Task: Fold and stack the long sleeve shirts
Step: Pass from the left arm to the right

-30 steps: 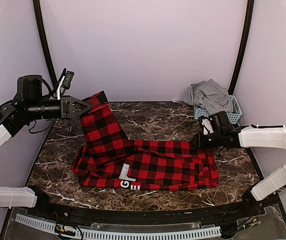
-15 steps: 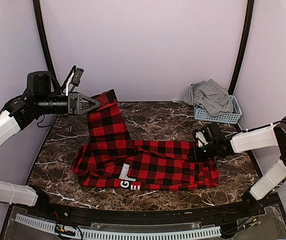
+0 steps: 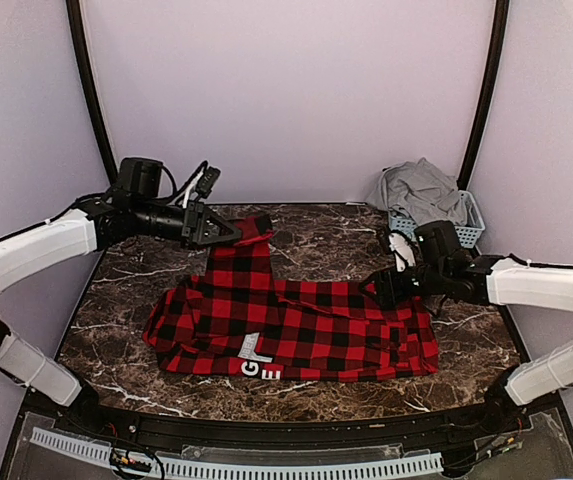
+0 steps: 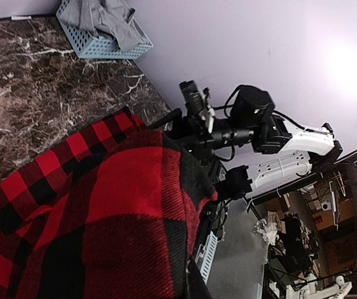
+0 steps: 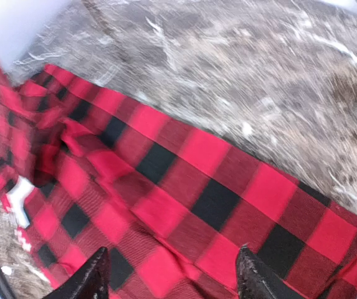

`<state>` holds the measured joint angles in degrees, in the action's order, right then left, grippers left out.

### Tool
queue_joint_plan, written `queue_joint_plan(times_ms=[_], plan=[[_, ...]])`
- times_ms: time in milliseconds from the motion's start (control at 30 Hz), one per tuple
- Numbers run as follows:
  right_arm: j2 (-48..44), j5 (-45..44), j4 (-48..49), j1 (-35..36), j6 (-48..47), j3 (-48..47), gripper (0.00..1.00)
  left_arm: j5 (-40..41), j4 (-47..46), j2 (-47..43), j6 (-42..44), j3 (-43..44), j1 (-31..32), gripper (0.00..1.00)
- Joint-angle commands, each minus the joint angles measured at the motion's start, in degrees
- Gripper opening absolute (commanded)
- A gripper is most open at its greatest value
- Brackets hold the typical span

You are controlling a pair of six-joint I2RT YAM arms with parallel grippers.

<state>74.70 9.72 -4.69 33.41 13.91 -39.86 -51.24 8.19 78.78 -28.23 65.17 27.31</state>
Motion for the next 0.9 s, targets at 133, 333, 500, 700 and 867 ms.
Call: queue_joint_plan(times_ms=[133, 333, 500, 700, 867], plan=[[-8.79, -1.73, 4.44, 9.91, -10.29, -2.59, 0.80, -4.26, -7.13, 12.88, -6.35, 1.19, 7.29, 0.04], [-10.24, -13.03, 3.73, 18.54, -18.04, -4.82, 0.85, -6.88, -8.00, 20.63, -10.82, 4.10, 8.96, 0.03], [-6.60, -21.29, 0.91, 25.11, -22.08, -8.13, 0.87, -9.05, -7.78, 24.66, -12.67, 6.38, 9.25, 0.03], [0.71, -28.56, -0.01, 30.96, -25.08, -12.60, 0.87, -11.20, -7.23, 26.47, -13.99, 8.22, 9.42, 0.03], [6.93, -35.52, -0.62, 33.79, -28.65, -17.13, 0.87, -11.51, -6.03, 26.85, -13.59, 8.48, 9.85, 0.03]])
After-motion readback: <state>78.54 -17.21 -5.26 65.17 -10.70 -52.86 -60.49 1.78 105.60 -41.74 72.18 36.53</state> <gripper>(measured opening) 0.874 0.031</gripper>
